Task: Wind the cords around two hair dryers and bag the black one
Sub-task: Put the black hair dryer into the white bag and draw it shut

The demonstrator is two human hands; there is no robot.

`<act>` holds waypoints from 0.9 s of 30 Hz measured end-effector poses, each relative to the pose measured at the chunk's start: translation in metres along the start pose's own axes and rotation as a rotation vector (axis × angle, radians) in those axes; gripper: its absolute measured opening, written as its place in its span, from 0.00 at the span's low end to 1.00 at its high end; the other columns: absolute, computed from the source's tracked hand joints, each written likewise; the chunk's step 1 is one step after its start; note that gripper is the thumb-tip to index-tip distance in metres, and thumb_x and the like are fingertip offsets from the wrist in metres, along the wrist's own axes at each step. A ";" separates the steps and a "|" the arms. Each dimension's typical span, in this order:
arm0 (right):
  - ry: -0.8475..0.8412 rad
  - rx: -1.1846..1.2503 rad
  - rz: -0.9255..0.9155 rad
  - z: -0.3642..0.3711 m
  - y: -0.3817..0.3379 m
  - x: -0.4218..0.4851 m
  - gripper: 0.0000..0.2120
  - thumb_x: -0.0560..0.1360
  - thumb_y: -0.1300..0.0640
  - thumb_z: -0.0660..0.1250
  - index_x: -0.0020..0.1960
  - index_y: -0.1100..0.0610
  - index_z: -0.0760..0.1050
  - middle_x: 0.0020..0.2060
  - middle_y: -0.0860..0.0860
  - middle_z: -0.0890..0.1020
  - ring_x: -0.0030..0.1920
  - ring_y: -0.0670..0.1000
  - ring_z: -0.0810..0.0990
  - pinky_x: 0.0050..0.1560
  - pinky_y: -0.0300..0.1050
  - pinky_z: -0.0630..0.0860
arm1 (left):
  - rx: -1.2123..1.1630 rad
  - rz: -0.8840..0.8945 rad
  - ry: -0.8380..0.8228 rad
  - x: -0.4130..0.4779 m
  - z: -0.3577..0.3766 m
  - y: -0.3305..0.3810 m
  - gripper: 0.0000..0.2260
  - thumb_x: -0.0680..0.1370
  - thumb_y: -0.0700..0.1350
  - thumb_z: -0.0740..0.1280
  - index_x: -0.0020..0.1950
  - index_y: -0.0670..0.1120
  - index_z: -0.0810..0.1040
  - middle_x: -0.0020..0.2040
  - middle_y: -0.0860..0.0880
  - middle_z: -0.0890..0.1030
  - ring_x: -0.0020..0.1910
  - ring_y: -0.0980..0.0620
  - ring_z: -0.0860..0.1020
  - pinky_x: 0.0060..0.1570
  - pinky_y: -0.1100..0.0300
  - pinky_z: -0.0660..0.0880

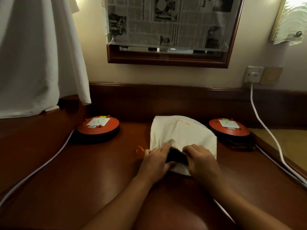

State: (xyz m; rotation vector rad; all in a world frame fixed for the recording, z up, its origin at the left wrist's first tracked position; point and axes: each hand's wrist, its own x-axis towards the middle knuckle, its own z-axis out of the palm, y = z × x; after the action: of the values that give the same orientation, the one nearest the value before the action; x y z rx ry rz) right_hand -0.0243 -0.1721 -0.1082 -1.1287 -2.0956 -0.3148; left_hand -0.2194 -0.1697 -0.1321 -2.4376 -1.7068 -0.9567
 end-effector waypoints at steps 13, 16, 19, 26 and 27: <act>0.003 0.075 0.032 -0.022 0.002 -0.046 0.09 0.73 0.61 0.73 0.53 0.57 0.79 0.53 0.51 0.77 0.55 0.53 0.75 0.53 0.47 0.75 | -0.148 -0.113 0.230 -0.014 -0.009 -0.014 0.28 0.73 0.69 0.66 0.67 0.56 0.71 0.61 0.52 0.76 0.59 0.51 0.76 0.55 0.49 0.74; 0.011 0.003 0.232 -0.036 0.014 -0.060 0.21 0.68 0.55 0.77 0.57 0.52 0.73 0.55 0.49 0.75 0.53 0.52 0.74 0.48 0.50 0.75 | 0.003 -0.258 0.148 -0.020 -0.028 -0.031 0.31 0.77 0.70 0.58 0.76 0.55 0.66 0.72 0.51 0.71 0.69 0.48 0.68 0.62 0.45 0.66; -0.124 -0.068 0.423 -0.035 0.031 -0.068 0.23 0.69 0.45 0.74 0.56 0.47 0.67 0.50 0.47 0.73 0.47 0.52 0.73 0.42 0.51 0.75 | 0.150 -0.323 -0.099 -0.030 -0.038 -0.044 0.29 0.79 0.69 0.57 0.76 0.57 0.65 0.72 0.54 0.72 0.71 0.49 0.66 0.63 0.44 0.65; -0.312 -0.032 0.557 -0.050 0.051 -0.063 0.06 0.77 0.52 0.65 0.43 0.48 0.69 0.36 0.46 0.78 0.36 0.50 0.76 0.36 0.52 0.76 | 0.149 -0.240 -0.165 -0.031 -0.055 -0.058 0.10 0.82 0.56 0.63 0.56 0.54 0.81 0.49 0.53 0.79 0.54 0.50 0.78 0.54 0.50 0.73; -0.305 -0.022 0.552 -0.055 0.052 -0.062 0.05 0.77 0.53 0.65 0.43 0.48 0.70 0.37 0.47 0.79 0.36 0.51 0.77 0.37 0.53 0.77 | 0.150 -0.215 -0.143 -0.030 -0.060 -0.060 0.10 0.82 0.55 0.64 0.54 0.54 0.83 0.47 0.53 0.79 0.51 0.50 0.78 0.53 0.50 0.73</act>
State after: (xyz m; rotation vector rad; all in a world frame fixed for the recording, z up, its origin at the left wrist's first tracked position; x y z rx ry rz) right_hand 0.0655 -0.2084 -0.1185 -1.7959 -1.9264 0.1055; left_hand -0.3058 -0.1917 -0.1175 -2.3138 -2.0403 -0.6531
